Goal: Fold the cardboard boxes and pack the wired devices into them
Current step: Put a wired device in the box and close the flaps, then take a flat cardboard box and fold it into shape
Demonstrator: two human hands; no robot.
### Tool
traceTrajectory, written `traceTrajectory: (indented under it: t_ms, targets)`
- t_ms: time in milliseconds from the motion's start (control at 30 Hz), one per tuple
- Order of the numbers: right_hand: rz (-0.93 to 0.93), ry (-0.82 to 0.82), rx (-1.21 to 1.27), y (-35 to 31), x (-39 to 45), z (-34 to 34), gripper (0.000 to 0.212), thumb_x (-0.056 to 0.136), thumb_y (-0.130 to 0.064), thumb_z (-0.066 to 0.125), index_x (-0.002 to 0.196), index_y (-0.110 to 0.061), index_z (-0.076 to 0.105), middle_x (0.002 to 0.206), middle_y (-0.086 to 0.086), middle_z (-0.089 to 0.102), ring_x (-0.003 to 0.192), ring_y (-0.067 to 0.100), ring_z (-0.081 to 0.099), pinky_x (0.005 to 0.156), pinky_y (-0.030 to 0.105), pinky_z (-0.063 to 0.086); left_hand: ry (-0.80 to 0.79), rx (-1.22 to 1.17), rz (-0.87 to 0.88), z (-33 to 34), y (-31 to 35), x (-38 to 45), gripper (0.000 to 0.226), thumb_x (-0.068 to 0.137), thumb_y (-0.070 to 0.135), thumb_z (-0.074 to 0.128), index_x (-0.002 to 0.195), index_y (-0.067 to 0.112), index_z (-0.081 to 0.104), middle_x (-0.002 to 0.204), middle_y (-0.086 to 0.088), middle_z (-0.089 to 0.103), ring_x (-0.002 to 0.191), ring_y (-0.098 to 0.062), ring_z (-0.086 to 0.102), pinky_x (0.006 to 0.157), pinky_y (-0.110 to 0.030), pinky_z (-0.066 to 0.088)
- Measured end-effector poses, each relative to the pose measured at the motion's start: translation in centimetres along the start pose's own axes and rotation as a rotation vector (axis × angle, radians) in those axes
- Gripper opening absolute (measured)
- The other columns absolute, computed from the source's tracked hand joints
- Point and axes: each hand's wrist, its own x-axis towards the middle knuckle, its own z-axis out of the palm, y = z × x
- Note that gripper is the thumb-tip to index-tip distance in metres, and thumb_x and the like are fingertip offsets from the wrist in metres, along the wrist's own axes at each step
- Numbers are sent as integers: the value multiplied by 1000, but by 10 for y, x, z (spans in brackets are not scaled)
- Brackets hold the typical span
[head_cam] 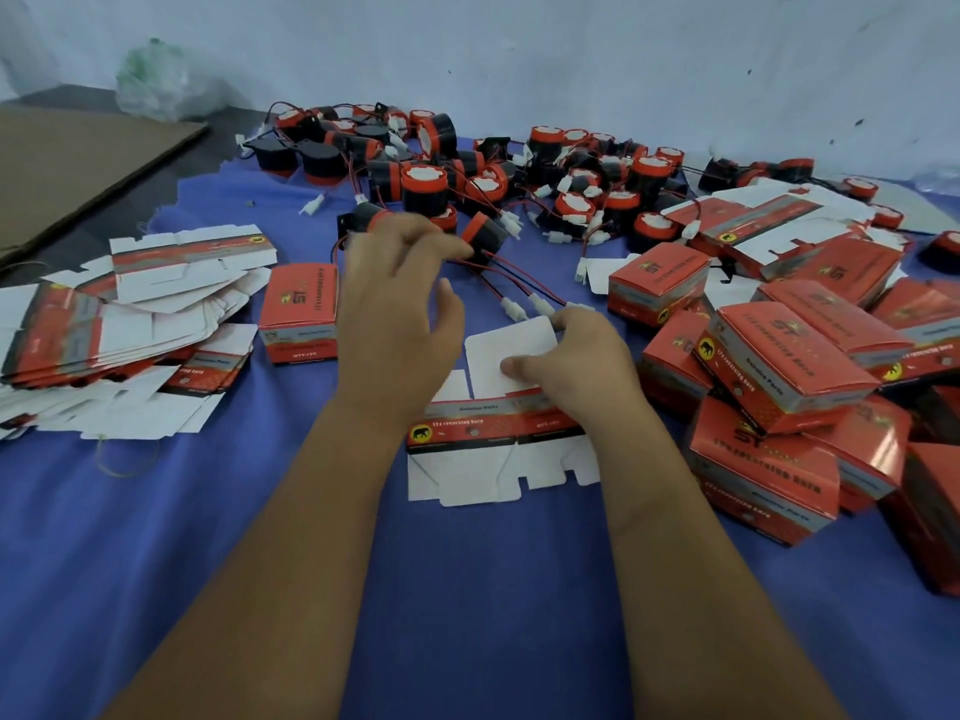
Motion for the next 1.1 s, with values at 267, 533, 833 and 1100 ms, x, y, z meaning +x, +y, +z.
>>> traceTrajectory:
  t_ms: [267, 533, 833, 1100]
  targets:
    - [43, 370, 716, -4, 2, -2, 19, 100, -19, 48, 118, -13, 43, 101, 4, 55, 89, 20, 59, 69, 34, 52, -356, -501, -261, 10, 10, -6, 32, 94, 10, 55, 123, 20, 60, 122, 13, 54, 114, 1, 50, 93, -9, 40]
    - [-265, 771, 770, -13, -9, -7, 16, 102, -11, 45, 116, -12, 38, 90, -17, 46, 79, -16, 53, 70, 9, 47, -599, 378, -269, 15, -17, -10, 40, 104, 28, 36, 130, 9, 58, 133, -8, 60, 135, -25, 41, 118, -36, 9]
    - [140, 461, 1143, -10, -1, 1, 27, 101, -19, 50, 123, -33, 42, 114, -4, 59, 92, 11, 66, 61, 21, 56, -147, -838, -845, -2, -5, 5, 26, 105, 33, 38, 100, 31, 64, 91, 8, 70, 84, -8, 65, 75, -28, 49]
    - [-123, 438, 227, -8, -2, 7, 92, 83, -28, 76, 154, -28, 17, 159, 8, 4, 145, 22, 12, 115, 28, 13, -171, -816, -871, 11, -19, -4, 69, 94, -8, 57, 152, 21, 34, 136, 4, 58, 117, -6, 62, 88, -31, 56]
